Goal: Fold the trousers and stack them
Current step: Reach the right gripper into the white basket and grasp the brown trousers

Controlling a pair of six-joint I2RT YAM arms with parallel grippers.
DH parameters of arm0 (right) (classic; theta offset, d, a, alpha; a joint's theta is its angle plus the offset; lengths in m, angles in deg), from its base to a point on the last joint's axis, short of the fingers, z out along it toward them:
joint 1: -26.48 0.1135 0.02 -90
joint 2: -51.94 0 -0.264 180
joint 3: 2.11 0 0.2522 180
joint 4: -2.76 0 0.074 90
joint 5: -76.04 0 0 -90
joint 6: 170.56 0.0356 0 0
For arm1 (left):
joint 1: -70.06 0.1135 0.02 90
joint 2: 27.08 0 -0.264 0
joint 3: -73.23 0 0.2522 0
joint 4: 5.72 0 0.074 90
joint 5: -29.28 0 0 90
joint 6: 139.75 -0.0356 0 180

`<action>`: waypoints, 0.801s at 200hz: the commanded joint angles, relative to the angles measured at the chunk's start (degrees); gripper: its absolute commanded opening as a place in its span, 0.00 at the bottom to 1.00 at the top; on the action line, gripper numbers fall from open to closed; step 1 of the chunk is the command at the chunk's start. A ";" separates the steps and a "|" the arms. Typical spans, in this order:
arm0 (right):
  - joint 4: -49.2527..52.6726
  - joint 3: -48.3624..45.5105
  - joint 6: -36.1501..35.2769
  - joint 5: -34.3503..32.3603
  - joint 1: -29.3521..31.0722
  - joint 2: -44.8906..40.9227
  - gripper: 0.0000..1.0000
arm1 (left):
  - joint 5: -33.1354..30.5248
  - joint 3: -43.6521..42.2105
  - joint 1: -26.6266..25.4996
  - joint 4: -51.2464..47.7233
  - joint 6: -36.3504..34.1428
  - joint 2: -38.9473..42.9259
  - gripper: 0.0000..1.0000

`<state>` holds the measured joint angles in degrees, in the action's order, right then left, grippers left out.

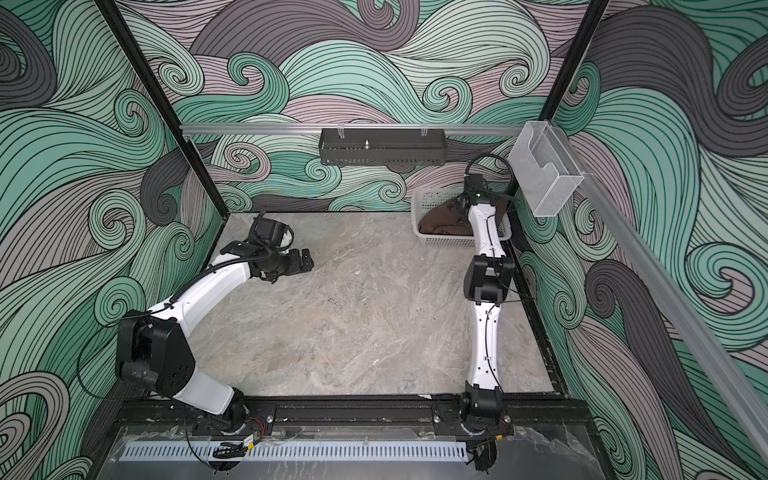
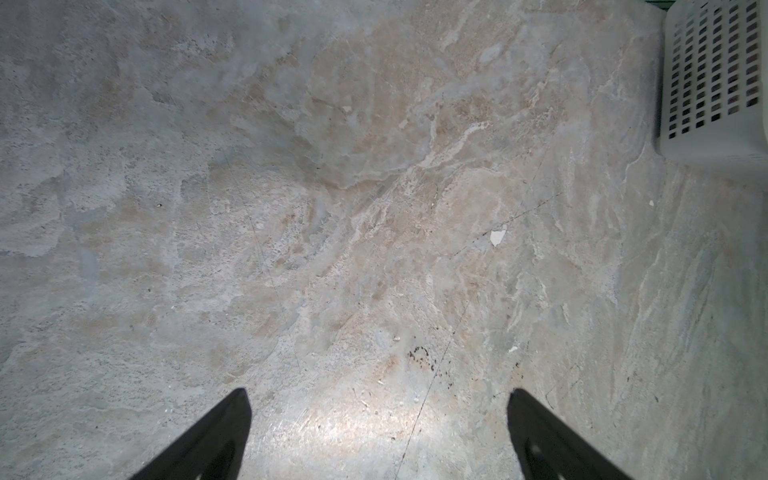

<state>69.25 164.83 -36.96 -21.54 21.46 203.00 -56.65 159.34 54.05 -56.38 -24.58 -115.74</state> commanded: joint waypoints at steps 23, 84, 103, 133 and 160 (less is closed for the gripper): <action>-1.65 4.12 3.08 0.15 -0.88 7.43 0.99 | -0.39 2.78 -0.75 -2.77 0.63 0.07 0.99; -14.25 1.38 6.50 3.28 -1.22 6.25 0.23 | -0.70 3.00 -0.79 -2.83 0.34 1.75 0.97; -16.52 -1.18 6.92 4.65 -1.24 1.98 0.02 | -0.79 3.18 -0.95 -2.58 0.27 3.08 0.95; -20.32 -9.82 6.50 6.07 -0.54 -10.36 0.00 | -1.08 3.80 -0.95 -3.19 -0.03 6.67 0.92; -22.76 -18.20 4.79 5.05 0.50 -23.22 0.00 | -1.82 3.29 -0.91 -3.96 0.31 11.69 0.85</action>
<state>52.92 149.18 -30.89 -16.77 20.50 194.24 -57.15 160.37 53.46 -58.35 -24.69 -109.45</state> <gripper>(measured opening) 0.096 0.878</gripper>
